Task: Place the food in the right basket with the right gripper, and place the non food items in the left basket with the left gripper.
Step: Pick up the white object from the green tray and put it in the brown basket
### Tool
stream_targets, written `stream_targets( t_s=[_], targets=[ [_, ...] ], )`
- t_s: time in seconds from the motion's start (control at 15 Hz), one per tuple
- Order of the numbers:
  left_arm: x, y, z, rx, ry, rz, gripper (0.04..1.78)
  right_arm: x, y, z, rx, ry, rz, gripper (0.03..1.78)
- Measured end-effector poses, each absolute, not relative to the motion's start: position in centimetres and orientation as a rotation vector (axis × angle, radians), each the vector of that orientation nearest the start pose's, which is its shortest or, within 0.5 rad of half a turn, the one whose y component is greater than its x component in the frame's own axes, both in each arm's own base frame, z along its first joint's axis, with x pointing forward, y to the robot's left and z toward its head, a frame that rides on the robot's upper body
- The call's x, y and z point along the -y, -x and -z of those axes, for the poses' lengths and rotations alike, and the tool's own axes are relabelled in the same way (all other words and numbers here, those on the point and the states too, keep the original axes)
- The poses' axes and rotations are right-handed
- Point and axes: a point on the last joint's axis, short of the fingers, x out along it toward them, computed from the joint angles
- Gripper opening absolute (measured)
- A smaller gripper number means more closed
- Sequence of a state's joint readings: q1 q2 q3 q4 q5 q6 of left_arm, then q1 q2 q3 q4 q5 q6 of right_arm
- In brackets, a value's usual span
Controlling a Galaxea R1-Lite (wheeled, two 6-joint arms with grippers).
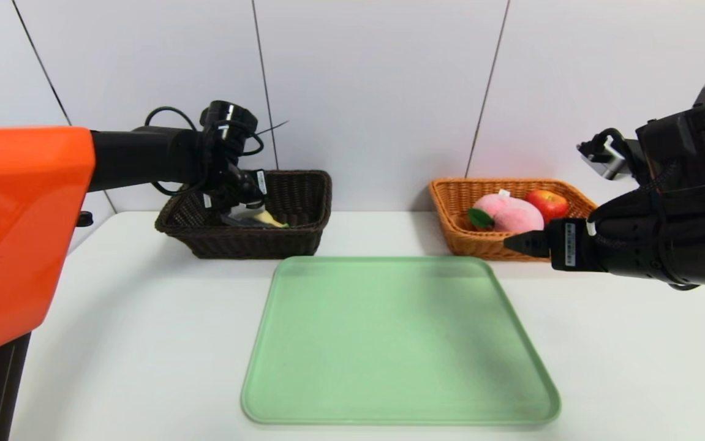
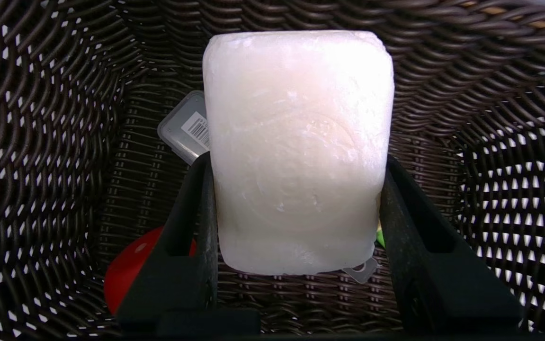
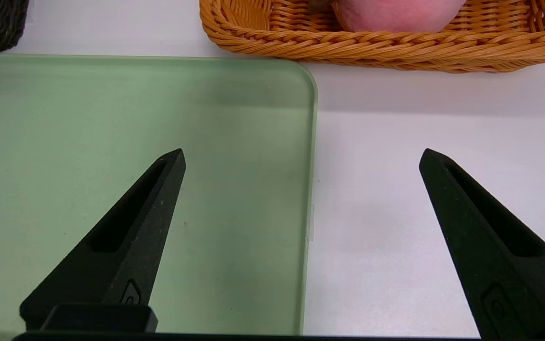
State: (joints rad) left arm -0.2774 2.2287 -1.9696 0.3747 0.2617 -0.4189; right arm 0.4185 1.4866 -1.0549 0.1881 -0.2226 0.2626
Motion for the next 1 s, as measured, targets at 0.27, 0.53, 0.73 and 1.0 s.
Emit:
stream_targets(
  t_s=[0.27, 0.53, 0.73, 1.0],
  targets=[
    [11.80, -44.03, -20.05, -0.611, 0.235, -0.119, 0.96, -9.81, -22.96, -23.46, -0.608, -0.057, -0.116, 1.71],
    [11.76, -43.89, -20.39, -0.603, 0.238, -0.118, 0.96, -9.85, -22.98, -23.40, -0.611, -0.056, -0.118, 1.71],
    [11.68, -43.80, -20.67, -0.595, 0.238, -0.119, 1.22, -9.84, -22.89, -23.33, -0.615, -0.056, -0.119, 1.71],
    [11.49, -43.94, -20.45, -0.600, 0.239, -0.127, 1.41, -9.77, -22.79, -23.51, -0.606, -0.060, -0.120, 1.71]
  ],
)
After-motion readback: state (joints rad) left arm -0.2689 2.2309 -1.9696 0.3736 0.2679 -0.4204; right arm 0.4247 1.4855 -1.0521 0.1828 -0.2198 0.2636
